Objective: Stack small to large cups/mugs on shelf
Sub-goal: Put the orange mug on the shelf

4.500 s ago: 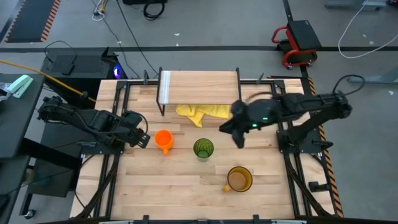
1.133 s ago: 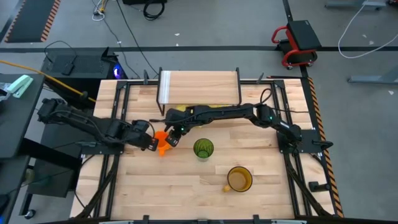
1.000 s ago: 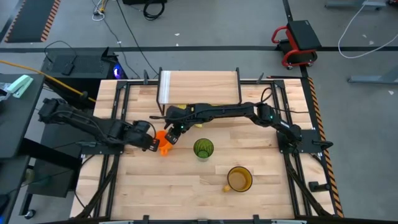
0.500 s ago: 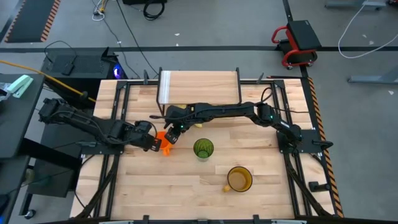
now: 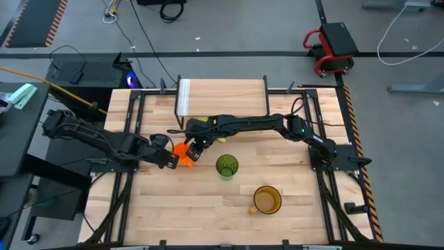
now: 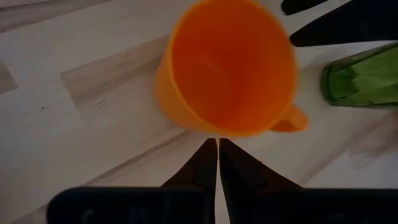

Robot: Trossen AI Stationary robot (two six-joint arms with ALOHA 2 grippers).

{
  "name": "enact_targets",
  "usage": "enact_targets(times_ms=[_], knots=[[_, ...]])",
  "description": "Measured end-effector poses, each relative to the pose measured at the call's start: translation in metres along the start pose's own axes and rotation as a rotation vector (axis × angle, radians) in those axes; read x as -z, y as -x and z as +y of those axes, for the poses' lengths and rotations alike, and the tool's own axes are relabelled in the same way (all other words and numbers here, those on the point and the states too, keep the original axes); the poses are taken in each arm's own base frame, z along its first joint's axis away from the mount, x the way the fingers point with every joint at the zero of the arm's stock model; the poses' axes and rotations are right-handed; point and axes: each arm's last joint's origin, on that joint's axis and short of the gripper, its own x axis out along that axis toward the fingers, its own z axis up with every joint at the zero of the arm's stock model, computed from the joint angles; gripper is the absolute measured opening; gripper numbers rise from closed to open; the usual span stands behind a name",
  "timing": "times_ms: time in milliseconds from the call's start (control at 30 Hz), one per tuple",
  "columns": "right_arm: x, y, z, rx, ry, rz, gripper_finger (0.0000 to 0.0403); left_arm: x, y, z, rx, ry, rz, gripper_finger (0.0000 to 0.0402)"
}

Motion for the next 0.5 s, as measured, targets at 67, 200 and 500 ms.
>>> enact_targets(times_ms=[67,200,500], knots=[[-0.001,0.005,0.002,-0.007,0.002,-0.01,0.0127,-0.002,0.006,0.002,0.033,0.01,-0.006,0.0023],[-0.006,0.018,0.005,-0.005,0.005,-0.053,0.0127,-0.004,0.016,0.009,0.038,0.014,-0.013,0.0017],[-0.007,0.021,0.001,0.005,-0.002,-0.052,0.0127,-0.002,0.014,0.017,-0.057,0.036,0.0,0.0018]])
